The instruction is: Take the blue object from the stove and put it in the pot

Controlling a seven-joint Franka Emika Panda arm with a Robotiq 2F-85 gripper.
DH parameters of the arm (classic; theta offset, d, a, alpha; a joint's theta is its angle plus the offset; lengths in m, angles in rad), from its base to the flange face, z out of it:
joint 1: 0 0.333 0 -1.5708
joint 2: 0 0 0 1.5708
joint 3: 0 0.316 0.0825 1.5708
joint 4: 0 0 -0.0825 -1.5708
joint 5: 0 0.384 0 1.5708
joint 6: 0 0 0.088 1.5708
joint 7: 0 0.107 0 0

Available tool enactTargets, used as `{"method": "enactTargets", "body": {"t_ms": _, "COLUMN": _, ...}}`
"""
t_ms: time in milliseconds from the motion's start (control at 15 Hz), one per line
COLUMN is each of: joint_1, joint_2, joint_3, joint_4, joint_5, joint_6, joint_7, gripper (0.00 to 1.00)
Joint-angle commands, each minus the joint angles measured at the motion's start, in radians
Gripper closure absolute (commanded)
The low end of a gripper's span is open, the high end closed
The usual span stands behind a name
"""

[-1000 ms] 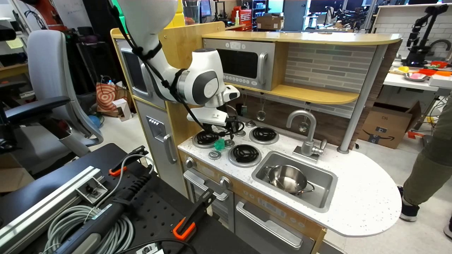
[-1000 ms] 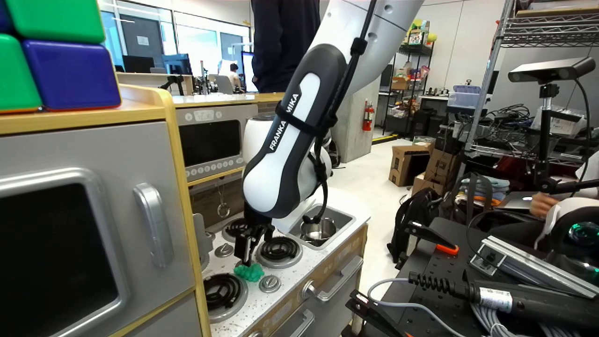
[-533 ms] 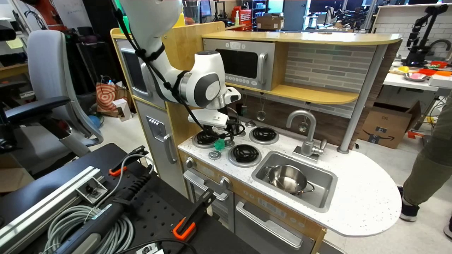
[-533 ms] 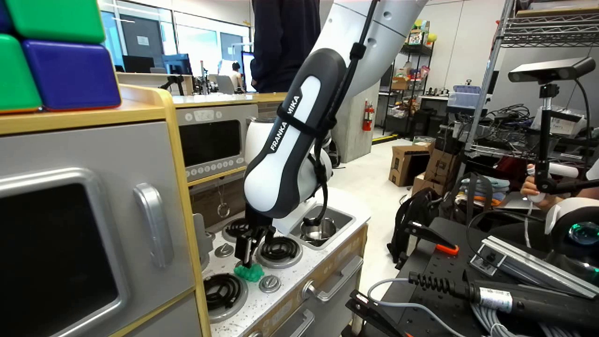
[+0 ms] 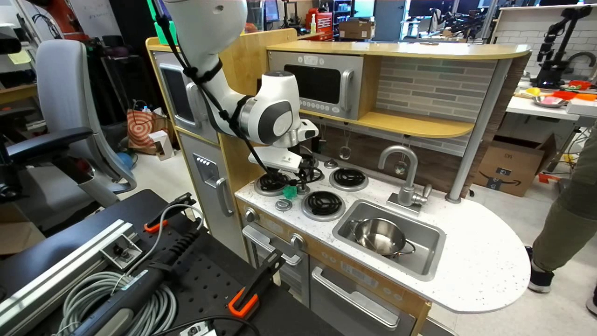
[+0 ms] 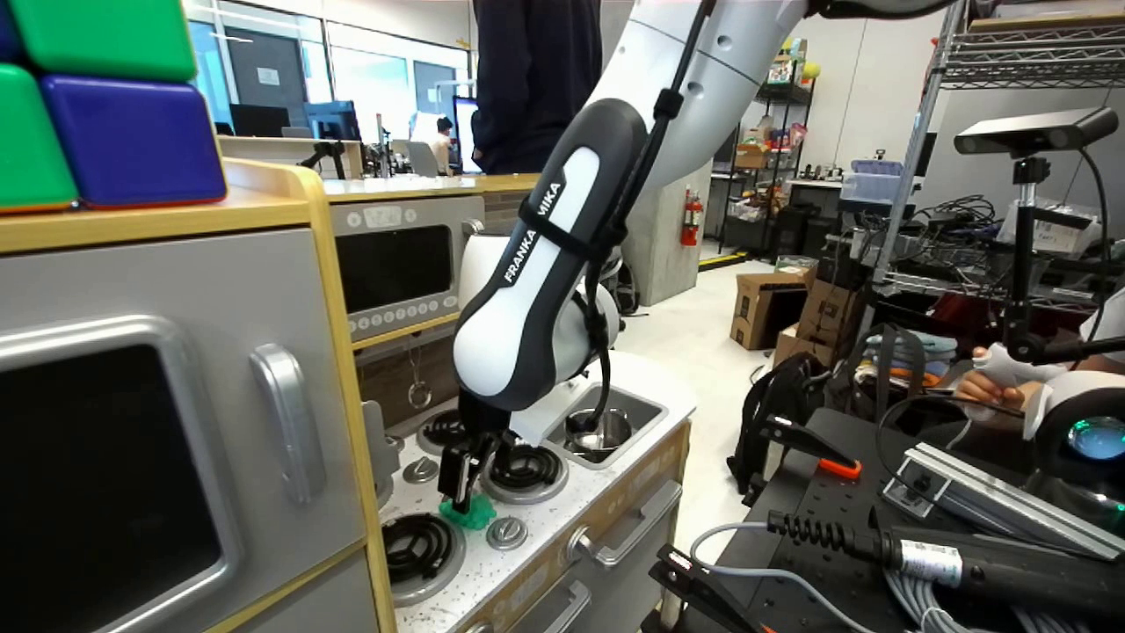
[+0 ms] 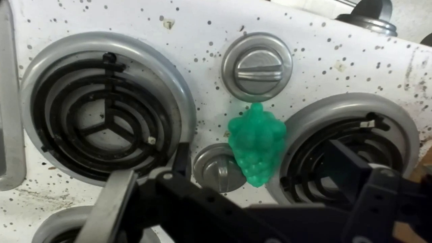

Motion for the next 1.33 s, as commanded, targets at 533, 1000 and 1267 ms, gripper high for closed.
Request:
{"method": "enactTargets", "body": {"t_ms": 533, "joint_1": 0.147, "joint_2": 0.224, "joint_3": -0.114, "joint_4": 0.249, "joint_5": -0.048, "joint_6": -0.007, "joint_7": 0.076, "gripper": 0.5}}
{"method": "enactTargets", "body": {"t_ms": 1000, "joint_1": 0.135, "joint_2": 0.088, "joint_3": -0.127, "joint_4": 0.057, "joint_5": -0.066, "joint_6": 0.136, "joint_7": 0.068, "gripper": 0.99}}
{"method": "enactTargets", "body": {"t_ms": 1267, "joint_1": 0.104, "joint_2": -0.01, "joint_3": -0.158, "joint_4": -0.098, "joint_5": -0.044, "joint_6": 0.286, "joint_7": 0.075, "gripper": 0.99}}
